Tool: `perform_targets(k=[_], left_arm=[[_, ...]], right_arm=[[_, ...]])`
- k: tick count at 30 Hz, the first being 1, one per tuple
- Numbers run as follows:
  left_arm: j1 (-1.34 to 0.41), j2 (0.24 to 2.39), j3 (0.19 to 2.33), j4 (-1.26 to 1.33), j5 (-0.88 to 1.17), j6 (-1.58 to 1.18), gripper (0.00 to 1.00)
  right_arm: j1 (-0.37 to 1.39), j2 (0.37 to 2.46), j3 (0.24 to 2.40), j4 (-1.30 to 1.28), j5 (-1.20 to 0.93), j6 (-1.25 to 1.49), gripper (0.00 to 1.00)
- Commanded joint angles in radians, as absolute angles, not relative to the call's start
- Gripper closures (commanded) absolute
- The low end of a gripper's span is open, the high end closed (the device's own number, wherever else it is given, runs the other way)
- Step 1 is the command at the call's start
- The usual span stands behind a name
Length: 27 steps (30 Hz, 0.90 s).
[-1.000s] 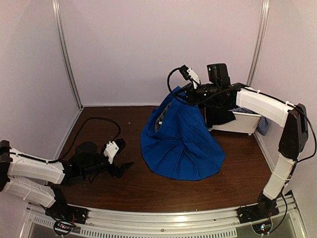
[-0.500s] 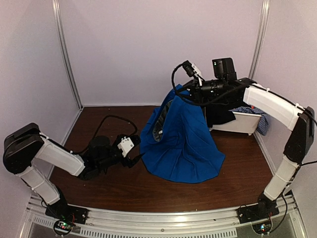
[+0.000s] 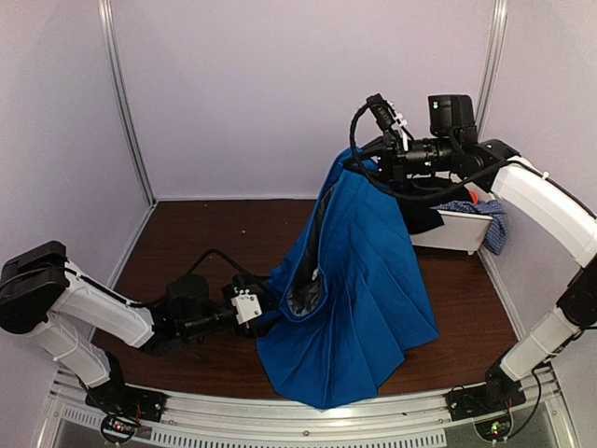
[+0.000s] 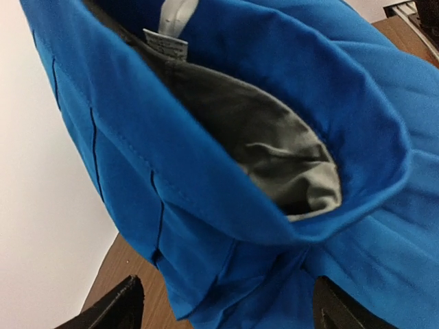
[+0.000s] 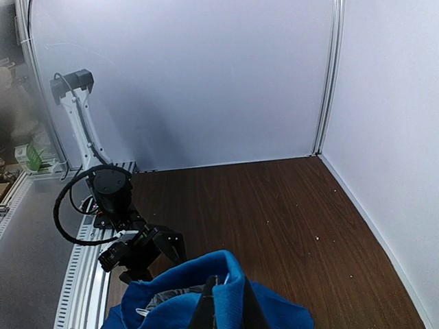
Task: Fold and stack the mixed laundry pile
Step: Pick up the crumpled skirt from the center of the board.
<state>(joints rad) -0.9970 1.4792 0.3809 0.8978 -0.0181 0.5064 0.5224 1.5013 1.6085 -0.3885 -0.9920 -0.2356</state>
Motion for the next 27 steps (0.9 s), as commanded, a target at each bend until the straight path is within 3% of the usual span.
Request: perform_targets(k=[1, 6, 10, 18, 27], left_arm=[[-1.004, 1.511, 0.385, 1.003, -0.061, 0.574, 0.16], [-1.026, 1.520, 0.437, 0.975, 0.047, 0.589, 0.22], [-1.045, 1.534, 0.448, 0.967, 0.093, 0.597, 0.19], [-1.122, 1.582, 0.425, 1.057, 0.033, 0.674, 0.22], [-1.192, 1.746, 0.443, 1.355, -0.113, 0.809, 0.13]], right_arm=[[0.529, 1.491, 1.603, -0.349, -1.040, -0.221, 1.00], [0.531, 1.484, 1.591, -0.338, -1.045, -0.212, 1.00], [0.531, 1.488, 1.589, -0.339, -1.040, -0.212, 1.00], [0.531, 1.503, 1.591, -0.328, -1.043, -0.202, 1.00], [0.538, 1.505, 1.590, -0.325, -1.048, -0.191, 1.00]])
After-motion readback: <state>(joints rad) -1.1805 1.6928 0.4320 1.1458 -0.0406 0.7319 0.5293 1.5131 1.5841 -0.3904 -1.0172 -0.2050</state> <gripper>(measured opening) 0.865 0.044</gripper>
